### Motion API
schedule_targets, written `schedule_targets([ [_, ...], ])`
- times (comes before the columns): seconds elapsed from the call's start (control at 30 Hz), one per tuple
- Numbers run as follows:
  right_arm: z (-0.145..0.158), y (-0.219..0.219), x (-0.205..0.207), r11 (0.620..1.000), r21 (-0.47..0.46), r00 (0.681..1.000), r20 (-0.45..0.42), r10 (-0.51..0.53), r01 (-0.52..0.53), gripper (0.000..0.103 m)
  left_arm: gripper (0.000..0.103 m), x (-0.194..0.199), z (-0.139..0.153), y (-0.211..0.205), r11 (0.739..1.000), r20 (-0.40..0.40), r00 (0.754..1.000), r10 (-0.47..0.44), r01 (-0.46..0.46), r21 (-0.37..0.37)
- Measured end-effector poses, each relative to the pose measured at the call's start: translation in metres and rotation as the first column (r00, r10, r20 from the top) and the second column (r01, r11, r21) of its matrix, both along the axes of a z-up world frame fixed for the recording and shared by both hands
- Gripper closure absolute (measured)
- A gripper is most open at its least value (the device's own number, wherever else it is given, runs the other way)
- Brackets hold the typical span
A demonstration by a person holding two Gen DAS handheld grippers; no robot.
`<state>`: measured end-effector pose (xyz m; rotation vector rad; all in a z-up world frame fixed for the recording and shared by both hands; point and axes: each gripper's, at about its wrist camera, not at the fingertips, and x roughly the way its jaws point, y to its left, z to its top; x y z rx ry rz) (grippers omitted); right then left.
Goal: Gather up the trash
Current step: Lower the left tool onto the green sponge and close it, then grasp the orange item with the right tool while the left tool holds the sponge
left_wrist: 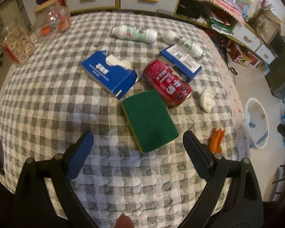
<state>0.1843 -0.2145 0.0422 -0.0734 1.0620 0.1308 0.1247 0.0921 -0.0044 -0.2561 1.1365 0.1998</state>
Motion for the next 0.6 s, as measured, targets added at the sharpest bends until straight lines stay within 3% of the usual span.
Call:
schedule_targets([
  [0.27,-0.015,0.012,0.002,1.000,-0.017,1.000,-0.013,0.020,-0.020,0.028,0.009,0.017,-0.027,-0.008,0.999,-0.065,0.998,0.012,-0.015,-0.052],
  [0.4,-0.019,0.014,0.000,0.999,-0.019,0.999,-0.020,0.029,-0.030,0.027,0.019,0.025,-0.041,-0.010,0.998,-0.094,0.995,0.020,-0.026,-0.059],
  [0.53,-0.024,0.018,-0.002,0.998,-0.040,0.999,-0.029,0.042,-0.044,0.027,0.041,0.025,-0.052,-0.008,0.986,-0.096,0.995,0.020,-0.036,-0.162],
  [0.6,-0.026,0.023,-0.005,0.997,-0.048,0.998,-0.034,0.057,-0.059,0.027,0.045,0.023,-0.049,-0.010,0.988,-0.089,0.996,0.010,-0.024,-0.152],
])
